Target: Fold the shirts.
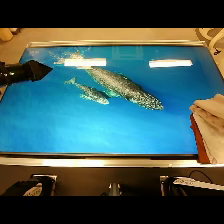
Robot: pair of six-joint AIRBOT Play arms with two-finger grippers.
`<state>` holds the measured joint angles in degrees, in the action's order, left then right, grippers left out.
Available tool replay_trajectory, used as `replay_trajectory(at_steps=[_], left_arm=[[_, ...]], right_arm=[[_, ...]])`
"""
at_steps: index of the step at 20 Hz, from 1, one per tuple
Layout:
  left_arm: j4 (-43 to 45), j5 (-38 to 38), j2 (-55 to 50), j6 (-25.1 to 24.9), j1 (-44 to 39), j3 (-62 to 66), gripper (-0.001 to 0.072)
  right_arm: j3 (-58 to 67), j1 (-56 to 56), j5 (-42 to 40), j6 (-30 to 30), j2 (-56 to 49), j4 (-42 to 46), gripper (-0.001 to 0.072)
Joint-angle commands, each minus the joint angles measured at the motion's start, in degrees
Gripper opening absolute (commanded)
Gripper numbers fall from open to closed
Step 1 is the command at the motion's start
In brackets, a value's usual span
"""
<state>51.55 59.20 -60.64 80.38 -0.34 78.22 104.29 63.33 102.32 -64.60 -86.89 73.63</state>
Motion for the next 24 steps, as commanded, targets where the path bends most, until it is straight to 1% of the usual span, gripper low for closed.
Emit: replay_trajectory(at_steps=[1, 4, 5, 6, 7, 9, 12, 13, 14, 15, 16, 18, 20, 21, 23, 24], left_arm=[[-0.09, -0.09, 0.09, 0.02, -0.46, -0.02, 0.0027], [-0.33, -0.09, 0.13, 0.04, -0.94, -0.02, 0.0028], [-0.68, -0.13, 0.13, 0.04, -0.94, -0.02, 0.0027], [-0.94, -0.24, 0.13, 0.02, -0.94, -0.02, 0.0027], [-0.96, -0.33, 0.11, 0.04, -0.94, -0.02, 0.0027], [-0.98, -0.31, 0.11, 0.26, -0.94, -0.02, 0.0027], [-1.01, -0.31, 0.11, 0.24, -0.94, -0.02, 0.0027], [-1.01, -0.31, 0.11, 0.24, -0.94, -0.02, 0.0027], [-1.01, -0.31, 0.11, 0.24, -0.94, -0.02, 0.0027], [-1.01, -0.31, 0.11, 0.24, -0.94, -0.02, 0.0027], [-1.01, -0.26, 0.11, 0.24, -0.94, -0.02, 0.0027], [-1.05, -0.26, 0.13, 0.28, -0.94, 0.0, 0.0027], [-3.13, -1.9, 0.11, 1.03, -0.94, 0.74, 0.0027], [-3.34, -4.31, 0.04, 1.01, -1.05, 1.9, 0.0026], [-2.21, -8.85, -1.18, -1.9, -2.05, 5.99, 0.0024], [2.54, -9.35, -2.73, -1.6, -3.23, 9.03, 0.0024]], right_arm=[[-13.75, -0.02, -4.09, -0.72, 5.29, 9.94, 0.0016], [-26.99, -0.02, -13.18, -2.14, 9.11, 9.94, 0.0017], [-30.01, -0.02, -15.02, -2.47, 9.55, 9.84, 0.002], [-32.7, -0.02, -15.89, -2.6, 9.75, 9.42, 0.0048], [-34.71, -0.02, -15.93, -3.26, 9.75, 9.35, 0.0061], [-36.85, -0.02, -15.28, -3.37, 9.77, 9.42, 0.0059], [-36.87, -0.02, -14.14, -4.17, 11.45, 9.9, 0.0048], [-36.87, -0.02, -14.4, -4.98, 12.61, 10.19, 0.0058], [-36.87, 0.0, -14.8, -5.05, 13.55, 10.29, 0.0197], [-36.72, 0.09, -15.1, -4.87, 14.36, 10.45, 0.0541], [-36.2, 0.09, -15.87, -3.21, 15.02, 11.5, 0.0706], [-32.39, 0.09, -15.43, -2.54, 16.22, 17.57, 0.0712], [-25.03, 0.09, -16.13, -2.03, 16.52, 22.23, 0.0705], [-19.71, -0.11, -19.85, -1.81, 16.52, 21.0, 0.0697], [-9.7, -4.07, -29.22, 2.03, 16.52, 18.43, 0.0673], [-6.1, -8.07, -32.35, 5.07, 16.52, 18.53, 0.067]])
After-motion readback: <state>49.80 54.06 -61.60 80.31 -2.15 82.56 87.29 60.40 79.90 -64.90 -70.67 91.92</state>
